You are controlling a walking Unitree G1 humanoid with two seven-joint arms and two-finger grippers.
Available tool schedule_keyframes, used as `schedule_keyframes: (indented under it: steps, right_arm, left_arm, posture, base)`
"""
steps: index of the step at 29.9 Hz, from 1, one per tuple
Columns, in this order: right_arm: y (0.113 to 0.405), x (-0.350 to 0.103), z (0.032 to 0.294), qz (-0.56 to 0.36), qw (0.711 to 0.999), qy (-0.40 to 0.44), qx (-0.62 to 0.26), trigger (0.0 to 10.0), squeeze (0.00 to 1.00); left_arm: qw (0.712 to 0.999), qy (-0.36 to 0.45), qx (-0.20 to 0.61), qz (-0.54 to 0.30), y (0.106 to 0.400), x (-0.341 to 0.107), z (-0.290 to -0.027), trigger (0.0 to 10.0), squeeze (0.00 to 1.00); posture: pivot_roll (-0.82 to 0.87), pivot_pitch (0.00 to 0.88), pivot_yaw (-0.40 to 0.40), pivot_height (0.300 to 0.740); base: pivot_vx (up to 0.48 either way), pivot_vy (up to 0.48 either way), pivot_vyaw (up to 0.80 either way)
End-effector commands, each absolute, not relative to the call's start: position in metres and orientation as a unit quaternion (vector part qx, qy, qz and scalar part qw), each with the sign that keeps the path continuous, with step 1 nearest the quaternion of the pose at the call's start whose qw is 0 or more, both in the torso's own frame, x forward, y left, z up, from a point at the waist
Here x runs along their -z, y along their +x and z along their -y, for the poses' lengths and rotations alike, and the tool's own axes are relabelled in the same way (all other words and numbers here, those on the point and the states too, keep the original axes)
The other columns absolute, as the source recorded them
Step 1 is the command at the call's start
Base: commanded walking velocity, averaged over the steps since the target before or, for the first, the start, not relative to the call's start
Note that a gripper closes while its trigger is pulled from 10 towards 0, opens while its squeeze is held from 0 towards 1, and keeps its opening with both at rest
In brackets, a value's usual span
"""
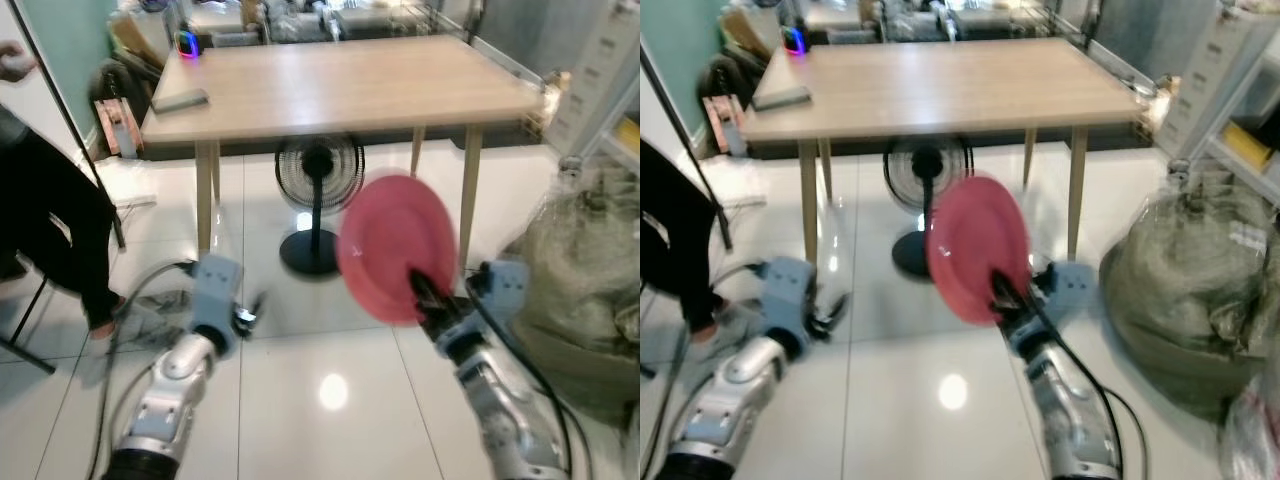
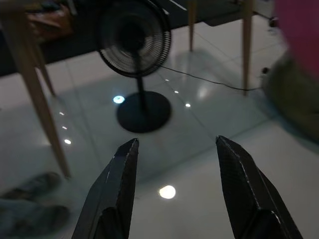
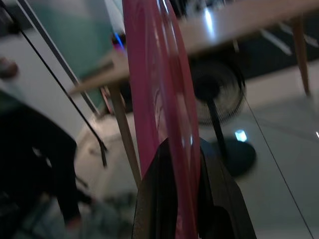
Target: Setting the table
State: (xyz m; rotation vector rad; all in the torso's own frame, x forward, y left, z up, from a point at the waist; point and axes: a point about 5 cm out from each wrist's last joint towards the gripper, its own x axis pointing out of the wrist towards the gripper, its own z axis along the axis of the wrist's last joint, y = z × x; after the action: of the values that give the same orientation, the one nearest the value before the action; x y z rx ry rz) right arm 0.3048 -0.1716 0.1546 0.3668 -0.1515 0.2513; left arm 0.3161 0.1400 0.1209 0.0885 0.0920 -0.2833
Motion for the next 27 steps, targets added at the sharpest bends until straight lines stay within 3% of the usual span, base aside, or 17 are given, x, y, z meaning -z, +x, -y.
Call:
schedule_keyframes:
  steps: [1, 10, 20, 27]
  right_arm:
    - [0.305, -0.166, 0.159, 0.090, 0.962, 0.203, -0.156, 10.0, 0.00]
    - [0.307, -0.199, 0.140, 0.135, 0.938, 0.243, -0.205, 10.0, 0.00]
    - [0.311, -0.227, 0.141, 0.178, 0.913, 0.304, -0.207, 10.0, 0.00]
    - [0.311, -0.228, 0.144, 0.178, 0.913, 0.307, -0.204, 10.0, 0.00]
  left_arm:
    - [0.989, 0.064, 0.128, -0.032, 0.315, -0.126, -0.149, 10.0, 0.00]
    - [0.991, 0.081, 0.103, 0.039, 0.317, -0.165, -0.157, 10.0, 0.00]
    - [0.991, 0.079, 0.091, 0.064, 0.321, -0.185, -0.165, 10.0, 0.00]
    - [0.991, 0.076, 0.094, 0.062, 0.321, -0.185, -0.160, 10.0, 0.00]
  posture:
    - [-0.04, 0.000, 0.105, 0.740]
    - [-0.02, 0.000, 0.101, 0.740]
    - [0.00, 0.000, 0.101, 0.740]
    - [-0.01, 0.000, 0.102, 0.740]
  base:
    - [0.480, 0.000, 0.00]
    - [0.480, 0.000, 0.00]
    - [0.480, 0.000, 0.00]
    - [0.480, 0.000, 0.00]
